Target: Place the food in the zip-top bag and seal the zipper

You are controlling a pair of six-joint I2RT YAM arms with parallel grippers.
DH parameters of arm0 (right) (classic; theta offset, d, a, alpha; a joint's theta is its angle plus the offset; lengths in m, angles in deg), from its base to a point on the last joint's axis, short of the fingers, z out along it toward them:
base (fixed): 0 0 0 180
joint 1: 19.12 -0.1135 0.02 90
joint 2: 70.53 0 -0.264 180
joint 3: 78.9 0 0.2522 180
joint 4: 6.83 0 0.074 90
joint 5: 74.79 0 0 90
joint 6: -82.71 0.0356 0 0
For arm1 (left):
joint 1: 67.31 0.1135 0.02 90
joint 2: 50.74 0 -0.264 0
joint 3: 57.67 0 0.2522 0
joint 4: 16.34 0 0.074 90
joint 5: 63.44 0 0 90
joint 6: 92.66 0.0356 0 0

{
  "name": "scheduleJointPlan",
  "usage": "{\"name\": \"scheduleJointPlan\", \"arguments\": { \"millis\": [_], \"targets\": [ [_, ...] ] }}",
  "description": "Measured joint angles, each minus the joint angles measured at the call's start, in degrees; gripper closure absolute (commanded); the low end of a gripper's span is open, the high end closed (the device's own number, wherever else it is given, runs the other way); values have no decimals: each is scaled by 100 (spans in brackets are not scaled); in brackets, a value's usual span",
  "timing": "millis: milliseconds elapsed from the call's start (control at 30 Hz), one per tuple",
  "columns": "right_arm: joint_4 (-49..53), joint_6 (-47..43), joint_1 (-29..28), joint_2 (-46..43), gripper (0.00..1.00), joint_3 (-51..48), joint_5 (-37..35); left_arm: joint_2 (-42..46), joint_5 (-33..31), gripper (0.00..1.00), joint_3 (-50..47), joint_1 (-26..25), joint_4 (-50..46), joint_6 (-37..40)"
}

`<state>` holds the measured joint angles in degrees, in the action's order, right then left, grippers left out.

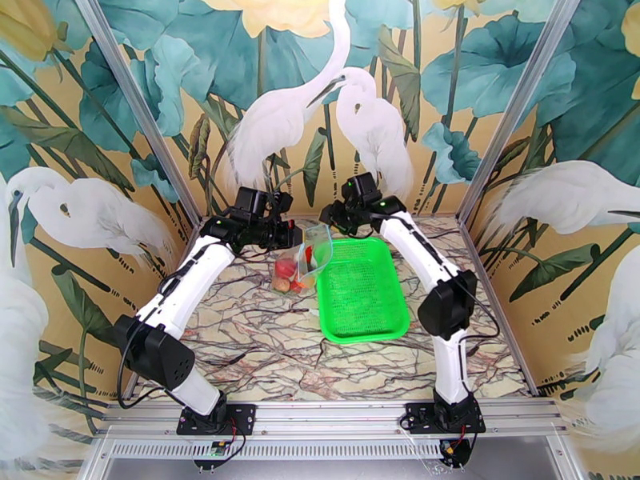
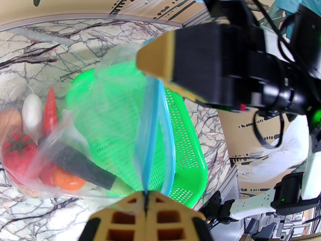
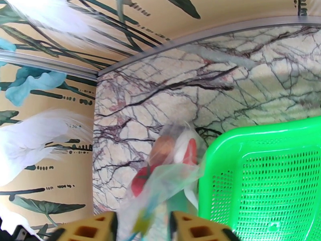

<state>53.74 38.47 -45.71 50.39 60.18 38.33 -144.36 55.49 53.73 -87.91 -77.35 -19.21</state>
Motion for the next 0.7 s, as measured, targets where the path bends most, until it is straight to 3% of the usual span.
{"name": "scheduleJointPlan", "arguments": {
  "millis": [100,167,267,433,700],
  "targets": [
    [-57,39,-22,7,100,15,-2,-20,20,100,0,0,-42,31],
    [-98,28,-44,7,100,46,-2,-22,20,93,0,0,-81,94],
    [-144,31,-85,7,100,57,-17,-17,13,74,-9,0,-103,212],
    [-166,31,-118,7,100,83,-87,420,-92,61,-540,2,-28,479],
    [-157,59,-120,55,100,337,-83,1818,-378,50,-1440,-131,227,979]
  ]
}}
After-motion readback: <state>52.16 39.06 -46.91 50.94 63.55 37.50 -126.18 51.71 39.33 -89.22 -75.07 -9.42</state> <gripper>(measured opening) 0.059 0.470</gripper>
